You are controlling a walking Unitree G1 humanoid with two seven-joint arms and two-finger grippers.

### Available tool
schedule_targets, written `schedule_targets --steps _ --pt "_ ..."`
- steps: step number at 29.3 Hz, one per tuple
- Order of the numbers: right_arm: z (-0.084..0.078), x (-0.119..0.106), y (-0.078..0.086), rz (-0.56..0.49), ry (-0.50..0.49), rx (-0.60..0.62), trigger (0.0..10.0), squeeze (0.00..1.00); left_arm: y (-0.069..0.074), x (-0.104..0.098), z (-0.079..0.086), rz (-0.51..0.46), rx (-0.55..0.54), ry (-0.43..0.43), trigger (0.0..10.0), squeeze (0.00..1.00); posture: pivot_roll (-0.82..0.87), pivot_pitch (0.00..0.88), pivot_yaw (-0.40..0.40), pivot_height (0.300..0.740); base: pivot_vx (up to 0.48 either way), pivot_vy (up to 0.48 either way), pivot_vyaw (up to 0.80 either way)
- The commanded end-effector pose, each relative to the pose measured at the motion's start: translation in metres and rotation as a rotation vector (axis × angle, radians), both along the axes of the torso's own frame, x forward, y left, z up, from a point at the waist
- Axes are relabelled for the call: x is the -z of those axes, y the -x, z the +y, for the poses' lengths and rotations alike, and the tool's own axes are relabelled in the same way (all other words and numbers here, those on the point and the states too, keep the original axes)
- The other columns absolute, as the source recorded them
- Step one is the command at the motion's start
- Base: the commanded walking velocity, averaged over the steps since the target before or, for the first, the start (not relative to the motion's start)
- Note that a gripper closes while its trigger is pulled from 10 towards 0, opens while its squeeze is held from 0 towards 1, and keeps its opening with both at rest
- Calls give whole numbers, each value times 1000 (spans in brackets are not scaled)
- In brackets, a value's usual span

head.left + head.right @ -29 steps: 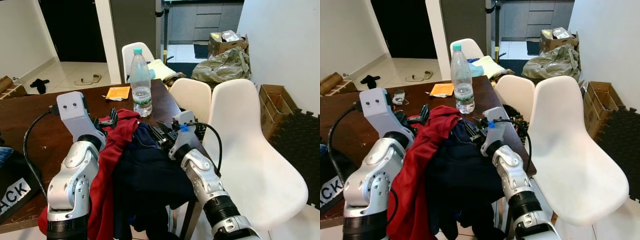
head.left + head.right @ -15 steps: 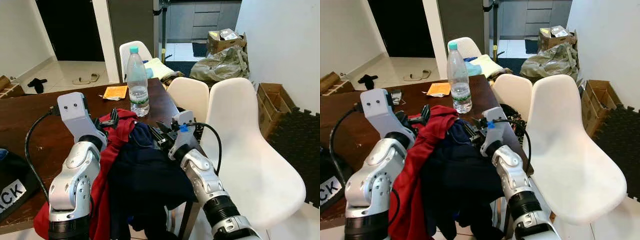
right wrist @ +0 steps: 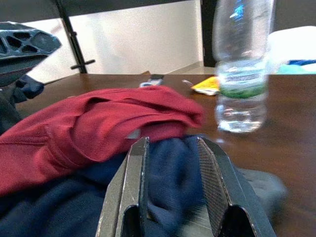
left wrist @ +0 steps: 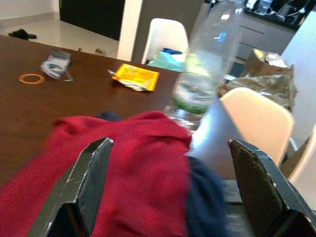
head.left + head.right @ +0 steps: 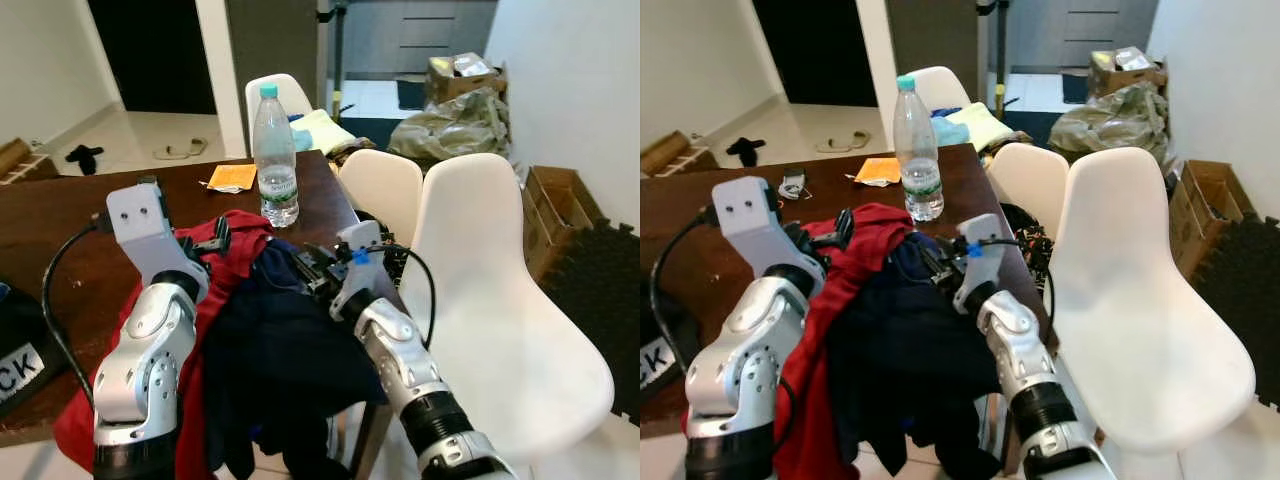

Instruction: Hang hanger

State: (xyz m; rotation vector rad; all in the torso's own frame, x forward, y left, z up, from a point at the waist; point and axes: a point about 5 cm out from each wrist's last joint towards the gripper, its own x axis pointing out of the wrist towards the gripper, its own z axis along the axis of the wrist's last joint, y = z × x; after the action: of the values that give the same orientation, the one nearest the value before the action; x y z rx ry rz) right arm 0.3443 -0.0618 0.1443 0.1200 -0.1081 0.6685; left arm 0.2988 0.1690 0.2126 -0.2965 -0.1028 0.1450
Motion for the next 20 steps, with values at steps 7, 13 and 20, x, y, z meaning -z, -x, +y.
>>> schedule_targets --steps 7,13,20 --pt "-2 3 0 16 -1 5 10000 0 3 -3 1 -29 -12 11 10000 0 178 7 5 740 0 0 0" --pt "-3 3 0 16 -2 5 10000 0 3 -5 -1 -44 -2 30 10000 0 177 7 5 740 0 0 0" --pt "-3 3 0 17 -1 4 10000 0 3 -5 -1 -48 0 17 10000 0 178 12 4 740 0 0 0"
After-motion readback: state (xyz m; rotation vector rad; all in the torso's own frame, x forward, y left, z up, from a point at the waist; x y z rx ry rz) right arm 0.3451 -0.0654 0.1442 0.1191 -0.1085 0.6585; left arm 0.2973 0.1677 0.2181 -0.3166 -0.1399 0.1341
